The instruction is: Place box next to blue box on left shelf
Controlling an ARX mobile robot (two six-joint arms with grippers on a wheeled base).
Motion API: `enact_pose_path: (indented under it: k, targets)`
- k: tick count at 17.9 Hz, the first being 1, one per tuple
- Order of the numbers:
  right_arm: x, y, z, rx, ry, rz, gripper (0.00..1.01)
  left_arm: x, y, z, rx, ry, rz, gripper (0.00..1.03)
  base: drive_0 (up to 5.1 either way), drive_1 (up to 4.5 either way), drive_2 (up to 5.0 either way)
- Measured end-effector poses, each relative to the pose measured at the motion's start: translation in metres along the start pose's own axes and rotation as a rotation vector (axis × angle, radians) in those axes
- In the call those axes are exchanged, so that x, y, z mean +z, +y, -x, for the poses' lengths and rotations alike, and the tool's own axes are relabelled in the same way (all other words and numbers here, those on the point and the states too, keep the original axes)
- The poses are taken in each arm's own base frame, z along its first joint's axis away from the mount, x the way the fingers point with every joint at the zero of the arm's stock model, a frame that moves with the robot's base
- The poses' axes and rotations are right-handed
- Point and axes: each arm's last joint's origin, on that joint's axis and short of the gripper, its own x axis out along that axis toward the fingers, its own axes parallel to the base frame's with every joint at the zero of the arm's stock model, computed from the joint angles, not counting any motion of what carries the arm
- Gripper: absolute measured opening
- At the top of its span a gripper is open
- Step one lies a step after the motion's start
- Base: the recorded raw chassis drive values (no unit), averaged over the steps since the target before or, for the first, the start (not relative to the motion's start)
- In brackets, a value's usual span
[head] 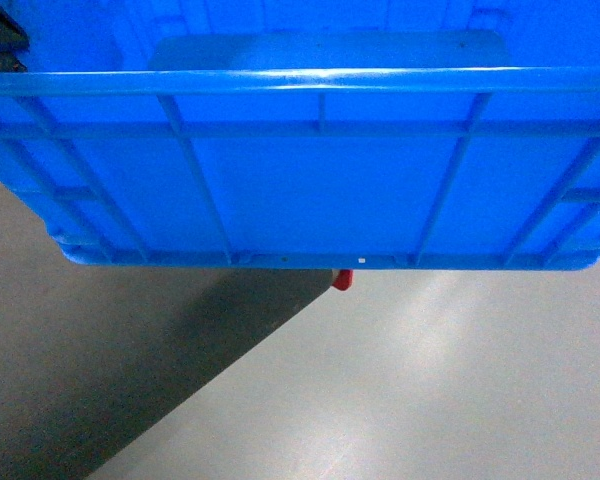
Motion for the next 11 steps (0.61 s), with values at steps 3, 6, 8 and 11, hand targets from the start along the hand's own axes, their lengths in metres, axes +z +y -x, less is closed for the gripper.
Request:
enact_pose_path:
  k: [3,6,8,11]
  targets:
    - [0.0000,0.0000,0.0000,0.000,0.000,0.000,0.07,0.0000,0.0000,0.0000,0.000,0.000,0.000,0.08,-1.2,-1.19,-1.2]
    - [0.0000,0.0000,0.0000,0.000,0.000,0.000,0.07,0.0000,0.0000,0.0000,0.000,0.000,0.000,0.08,-1.2,-1.19,-1.2]
    - [0.0000,0.0000,0.0000,0.000,0.000,0.000,0.07,0.0000,0.0000,0.0000,0.000,0.000,0.000,0.08,-1.4,-1.40,-1.4]
    - [0.0000,0.0000,0.0000,0.000,0.000,0.000,0.07,0.0000,0.0000,0.0000,0.000,0.000,0.000,0.08,-1.4,-1.40,-1.4]
